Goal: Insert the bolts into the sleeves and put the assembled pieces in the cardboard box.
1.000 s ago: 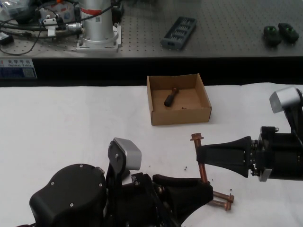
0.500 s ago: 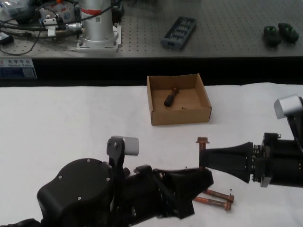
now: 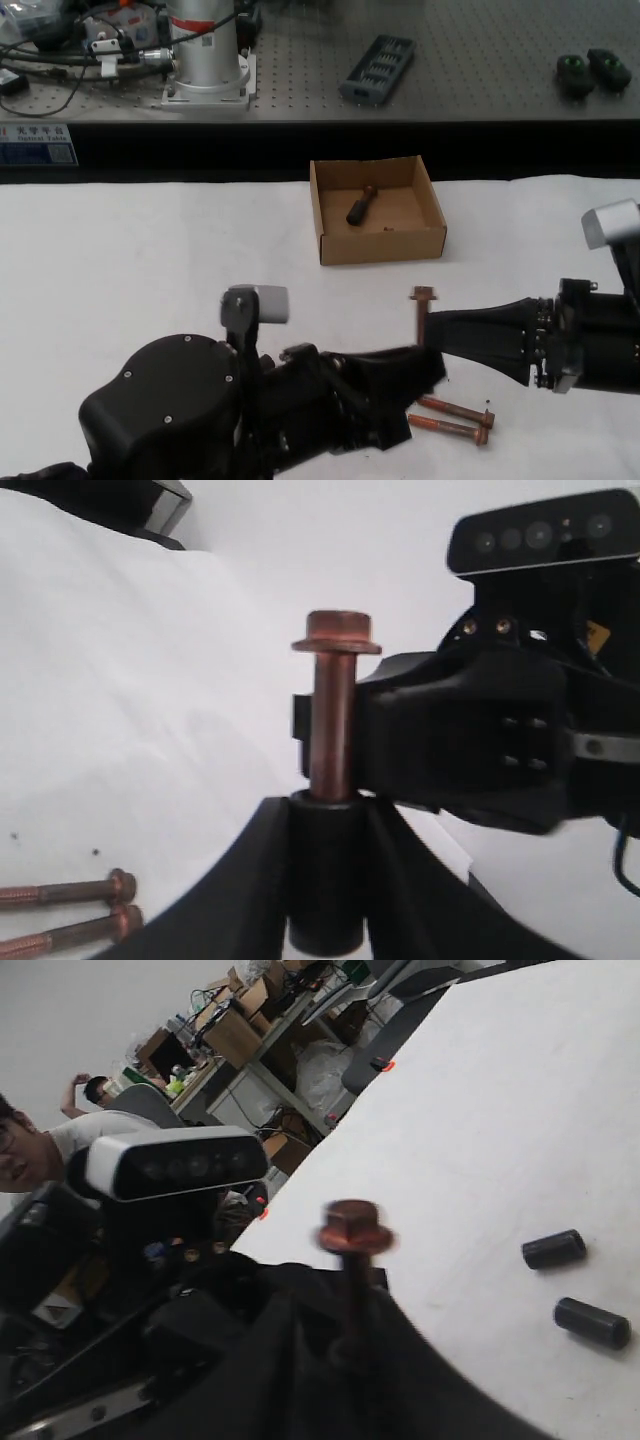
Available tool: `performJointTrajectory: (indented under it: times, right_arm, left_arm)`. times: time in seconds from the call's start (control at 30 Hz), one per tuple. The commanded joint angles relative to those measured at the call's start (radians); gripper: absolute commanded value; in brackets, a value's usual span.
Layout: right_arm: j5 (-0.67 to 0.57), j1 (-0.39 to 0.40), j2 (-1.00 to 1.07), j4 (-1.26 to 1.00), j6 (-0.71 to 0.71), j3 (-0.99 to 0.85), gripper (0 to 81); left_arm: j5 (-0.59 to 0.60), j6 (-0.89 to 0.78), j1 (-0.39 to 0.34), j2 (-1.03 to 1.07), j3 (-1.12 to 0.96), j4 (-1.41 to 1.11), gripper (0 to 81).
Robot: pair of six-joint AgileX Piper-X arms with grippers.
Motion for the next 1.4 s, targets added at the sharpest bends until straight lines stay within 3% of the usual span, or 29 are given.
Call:
performJointTrajectory:
  times: [0.0, 0.07, 0.33, 0.53, 0.63, 0.9, 1.37]
  right_arm:
    - [-0.01, -0.013, -0.005, 0.001, 0.035, -0.002, 42.1]
    - [0.024, -0.03, -0.005, 0.008, 0.035, -0.002, 45.4]
    - [0.026, -0.088, -0.005, 0.097, 0.053, -0.002, 24.2]
    - [-0.007, -0.058, -0.008, 0.186, -0.008, 0.0, 7.6]
    - [0.002, -0.027, -0.008, 0.261, -0.09, 0.0, 7.0]
    - [0.079, 0.09, -0.008, 0.523, -0.216, 0.0, 7.0]
    - [0.164, 0.246, -0.008, 0.531, -0.202, 0.0, 7.0]
  left_arm:
    - [-0.073, 0.038, 0.026, 0.0, -0.012, -0.016, 0.6]
    - [-0.073, 0.048, 0.032, 0.0, -0.012, -0.033, 0.6]
    - [-0.027, 0.145, 0.144, 0.0, -0.024, -0.01, 0.6]
    - [0.127, 0.441, 0.251, 0.003, -0.138, 0.278, 0.6]
    - [0.164, 0.579, 0.29, 0.033, -0.217, 0.391, 0.6]
    - [0.251, 0.661, 0.388, 0.215, -0.452, 0.454, 0.6]
    - [0.304, 0.792, 0.427, 0.448, -0.81, 0.62, 0.6]
